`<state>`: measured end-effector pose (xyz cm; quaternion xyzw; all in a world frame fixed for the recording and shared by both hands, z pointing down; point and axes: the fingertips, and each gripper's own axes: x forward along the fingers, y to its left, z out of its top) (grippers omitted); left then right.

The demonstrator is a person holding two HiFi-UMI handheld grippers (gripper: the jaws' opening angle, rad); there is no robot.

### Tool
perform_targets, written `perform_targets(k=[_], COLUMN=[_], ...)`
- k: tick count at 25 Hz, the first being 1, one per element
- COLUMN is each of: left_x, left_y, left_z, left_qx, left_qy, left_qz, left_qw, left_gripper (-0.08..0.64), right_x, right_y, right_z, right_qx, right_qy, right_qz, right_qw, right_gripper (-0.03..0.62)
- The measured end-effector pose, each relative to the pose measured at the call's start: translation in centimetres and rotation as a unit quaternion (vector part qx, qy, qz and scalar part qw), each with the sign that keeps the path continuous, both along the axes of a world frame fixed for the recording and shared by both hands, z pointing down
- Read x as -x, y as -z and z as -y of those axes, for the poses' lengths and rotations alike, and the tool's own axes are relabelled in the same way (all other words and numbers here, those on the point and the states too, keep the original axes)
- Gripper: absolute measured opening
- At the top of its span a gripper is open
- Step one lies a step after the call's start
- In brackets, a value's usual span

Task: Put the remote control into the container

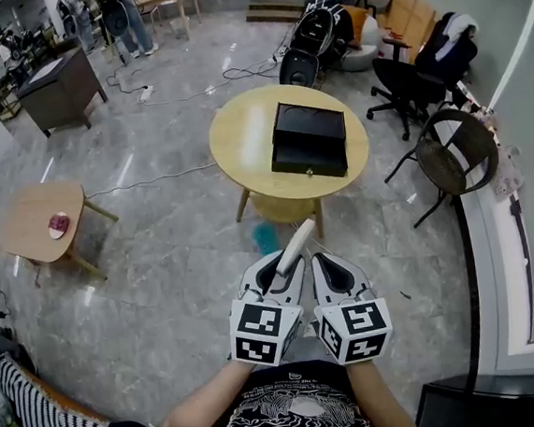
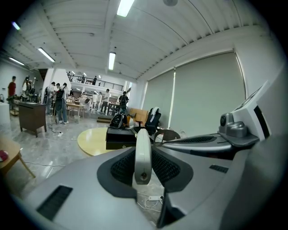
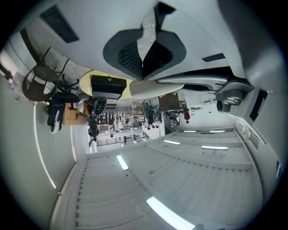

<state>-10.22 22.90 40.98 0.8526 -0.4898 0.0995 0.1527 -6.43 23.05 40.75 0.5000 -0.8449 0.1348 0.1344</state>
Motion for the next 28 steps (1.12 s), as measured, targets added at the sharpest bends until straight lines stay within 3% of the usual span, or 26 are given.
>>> perform_targets(k=[11, 28], left_x=[0.5, -4.3], left_y=[-1.2, -1.5], left_z=[3.4, 14.9], left_qx=[0.013, 0.046], left_qy=[-0.005, -0.014], left_qz=[0.007, 0.006], left_qw=[0.9999, 0.9988], left_gripper=[0.107, 0.107], right_x=[0.9, -3.9], right_y=[-1.0, -2.2], right_z=[3.7, 14.7], right_qx=[0.006, 0.069], right_qy=[0.009, 0.019], right_qz=[-0.007, 0.028], right_qw=[1.0, 0.997], right_gripper=[0.023, 0.023])
